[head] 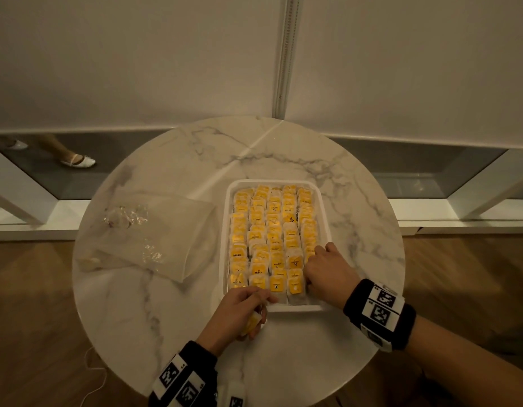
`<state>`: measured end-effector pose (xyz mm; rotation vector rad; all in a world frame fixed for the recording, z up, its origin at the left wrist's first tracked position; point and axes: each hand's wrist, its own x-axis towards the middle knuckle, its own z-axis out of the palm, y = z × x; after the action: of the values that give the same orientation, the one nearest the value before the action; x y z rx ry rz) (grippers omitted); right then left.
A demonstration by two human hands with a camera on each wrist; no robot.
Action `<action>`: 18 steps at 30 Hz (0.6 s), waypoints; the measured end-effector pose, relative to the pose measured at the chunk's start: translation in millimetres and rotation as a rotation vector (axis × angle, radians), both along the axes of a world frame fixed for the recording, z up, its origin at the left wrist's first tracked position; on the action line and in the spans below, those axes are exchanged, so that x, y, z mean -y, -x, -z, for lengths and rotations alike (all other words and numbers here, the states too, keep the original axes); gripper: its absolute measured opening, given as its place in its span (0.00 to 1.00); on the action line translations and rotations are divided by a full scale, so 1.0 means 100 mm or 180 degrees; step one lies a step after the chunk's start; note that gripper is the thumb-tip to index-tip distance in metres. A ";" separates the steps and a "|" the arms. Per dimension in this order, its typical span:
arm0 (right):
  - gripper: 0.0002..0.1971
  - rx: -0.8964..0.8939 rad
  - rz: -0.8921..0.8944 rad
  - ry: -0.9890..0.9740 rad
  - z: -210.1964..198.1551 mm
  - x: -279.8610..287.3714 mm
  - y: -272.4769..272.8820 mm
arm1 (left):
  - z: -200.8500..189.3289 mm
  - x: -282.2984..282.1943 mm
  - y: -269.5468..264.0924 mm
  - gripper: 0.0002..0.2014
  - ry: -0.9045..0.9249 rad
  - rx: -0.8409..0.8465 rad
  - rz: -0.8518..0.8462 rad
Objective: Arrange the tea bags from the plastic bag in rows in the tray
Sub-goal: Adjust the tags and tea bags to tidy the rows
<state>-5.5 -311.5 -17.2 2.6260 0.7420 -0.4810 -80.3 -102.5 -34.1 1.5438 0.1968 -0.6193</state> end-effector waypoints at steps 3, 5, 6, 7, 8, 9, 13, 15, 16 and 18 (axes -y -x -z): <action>0.07 0.0025 -0.0007 -0.0053 0.01 -0.01 0.02 | 0.00 -0.01 -0.01 0.14 0.0046 -0.0015 -0.0050; 0.08 0.0008 0.0038 -0.0216 -0.04 0.00 0.04 | 0.01 -0.01 -0.01 0.14 0.0077 -0.0017 -0.0095; 0.09 -0.0031 0.0042 -0.0358 -0.07 -0.01 0.06 | 0.01 -0.01 -0.01 0.14 0.0091 -0.0018 -0.0127; 0.09 -0.0122 0.0026 -0.0555 -0.10 -0.01 0.07 | 0.01 0.00 -0.01 0.14 0.0103 -0.0020 -0.0160; 0.09 -0.0264 -0.0005 -0.0816 -0.12 -0.02 0.09 | 0.02 0.00 -0.01 0.14 0.0119 -0.0021 -0.0191; 0.08 -0.0449 -0.0016 -0.1114 -0.14 -0.05 0.11 | 0.03 0.00 -0.01 0.14 0.0143 -0.0019 -0.0216; 0.08 -0.1105 0.0085 -0.1721 -0.12 -0.24 0.13 | 0.02 0.01 -0.01 0.14 0.0137 0.0010 -0.0234; 0.08 -0.1214 0.0228 -0.1636 -0.07 -0.34 0.07 | 0.01 0.00 -0.01 0.13 0.0067 0.0011 -0.0224; 0.08 -0.1282 0.0336 -0.1575 -0.04 -0.37 0.03 | 0.01 0.00 -0.01 0.13 0.0034 0.0012 -0.0212; 0.08 -0.1398 0.0518 -0.1462 0.02 -0.41 -0.04 | 0.00 0.00 -0.02 0.13 -0.0050 0.0027 -0.0161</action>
<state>-2.0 -270.3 -18.7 3.0615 0.8531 -1.0722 -78.8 -102.1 -34.4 1.5517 0.2342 -0.5724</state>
